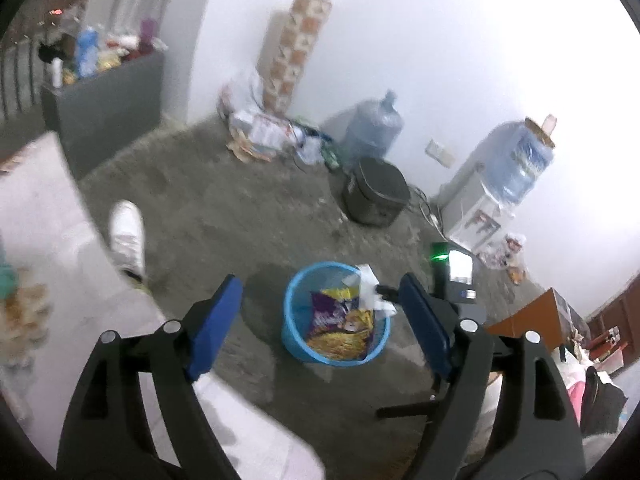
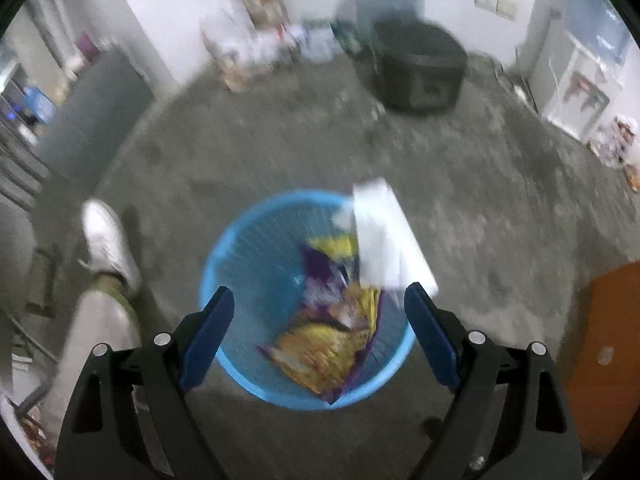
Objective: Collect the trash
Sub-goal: 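Open the left tool to drop the purple bag into the blue wastebasket, then lower the white tissue into the blue wastebasket and open the right tool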
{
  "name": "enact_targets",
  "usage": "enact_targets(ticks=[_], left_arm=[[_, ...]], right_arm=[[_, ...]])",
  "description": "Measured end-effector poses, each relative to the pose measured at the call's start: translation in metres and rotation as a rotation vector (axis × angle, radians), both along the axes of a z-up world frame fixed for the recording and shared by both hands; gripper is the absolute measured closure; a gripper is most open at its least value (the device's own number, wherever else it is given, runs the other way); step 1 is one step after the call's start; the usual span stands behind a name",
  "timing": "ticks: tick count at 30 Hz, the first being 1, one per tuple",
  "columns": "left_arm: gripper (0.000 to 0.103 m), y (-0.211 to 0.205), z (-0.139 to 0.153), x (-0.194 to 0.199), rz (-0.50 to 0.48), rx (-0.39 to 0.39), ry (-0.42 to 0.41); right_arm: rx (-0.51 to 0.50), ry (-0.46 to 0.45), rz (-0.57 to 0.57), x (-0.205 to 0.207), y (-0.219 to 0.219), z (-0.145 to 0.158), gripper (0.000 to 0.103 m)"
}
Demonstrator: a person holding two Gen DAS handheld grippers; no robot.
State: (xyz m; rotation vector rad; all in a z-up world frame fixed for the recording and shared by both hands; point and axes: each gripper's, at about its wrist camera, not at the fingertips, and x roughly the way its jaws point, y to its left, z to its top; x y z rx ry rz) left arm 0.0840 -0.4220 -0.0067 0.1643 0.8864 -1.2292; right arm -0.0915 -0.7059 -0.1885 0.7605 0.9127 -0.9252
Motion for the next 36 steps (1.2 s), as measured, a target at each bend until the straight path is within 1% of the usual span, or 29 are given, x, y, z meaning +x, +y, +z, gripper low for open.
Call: enact_targets(ticks=[3,5,7,8,10,12,14,16,18,20,21,23,24,25,26,28,30,32,34,36], left_arm=[[0.025,0.043,0.018,0.007,0.057,-0.035,-0.017],[0.022,0.065,0.024,0.008,0.075,-0.053,-0.027],[0.02,0.093,0.03,0.01,0.093,-0.07,-0.059],[0.02,0.102,0.031,0.011,0.099,-0.072,-0.07],[0.02,0.127,0.034,0.015,0.121,-0.079,-0.083],[0.02,0.151,0.035,0.019,0.153,-0.094,-0.09],[0.019,0.176,0.036,0.026,0.19,-0.102,-0.102],[0.019,0.198,0.033,0.031,0.227,-0.106,-0.099],[0.019,0.214,0.03,0.034,0.248,-0.117,-0.082],[0.019,0.228,0.026,0.037,0.272,-0.124,-0.063],[0.019,0.232,0.024,0.038,0.281,-0.127,-0.055],[0.019,0.236,0.023,0.037,0.288,-0.139,-0.047],[0.019,0.235,0.022,0.035,0.287,-0.14,-0.049],[0.019,0.234,0.023,0.035,0.278,-0.14,-0.054],[0.019,0.233,0.022,0.035,0.271,-0.138,-0.061],[0.019,0.231,0.022,0.032,0.256,-0.13,-0.08],[0.019,0.226,0.023,0.032,0.241,-0.125,-0.093],[0.018,0.221,0.022,0.032,0.225,-0.118,-0.091],[0.018,0.216,0.02,0.033,0.212,-0.108,-0.083],[0.018,0.211,0.017,0.035,0.212,-0.097,-0.08]], right_arm=[[-0.066,-0.056,-0.024,-0.01,0.003,0.018,0.019],[-0.075,-0.066,-0.044,-0.016,0.005,0.023,0.019],[-0.073,-0.075,-0.058,-0.02,0.007,0.024,0.022],[-0.071,-0.084,-0.063,-0.022,0.009,0.027,0.025],[-0.081,-0.091,-0.068,-0.023,0.016,0.031,0.028],[-0.115,-0.11,-0.064,-0.023,0.023,0.042,0.029],[-0.169,-0.122,-0.059,-0.023,0.031,0.056,0.029],[-0.194,-0.107,-0.068,-0.023,0.033,0.063,0.029],[-0.17,-0.083,-0.083,-0.023,0.026,0.061,0.029],[-0.119,-0.043,-0.096,-0.024,0.013,0.046,0.029],[-0.08,0.003,-0.105,-0.022,0.001,0.031,0.029],[-0.035,0.042,-0.113,-0.021,-0.014,0.008,0.029],[0.004,0.075,-0.119,-0.021,-0.027,-0.013,0.029],[0.024,0.098,-0.127,-0.021,-0.035,-0.025,0.029],[0.053,0.129,-0.141,-0.022,-0.046,-0.043,0.032],[0.11,0.136,-0.163,-0.025,-0.06,-0.069,0.035],[0.147,0.139,-0.185,-0.026,-0.071,-0.086,0.039],[0.169,0.149,-0.187,-0.024,-0.078,-0.101,0.041],[0.181,0.162,-0.176,-0.019,-0.081,-0.11,0.045],[0.19,0.186,-0.161,-0.015,-0.083,-0.119,0.053]])
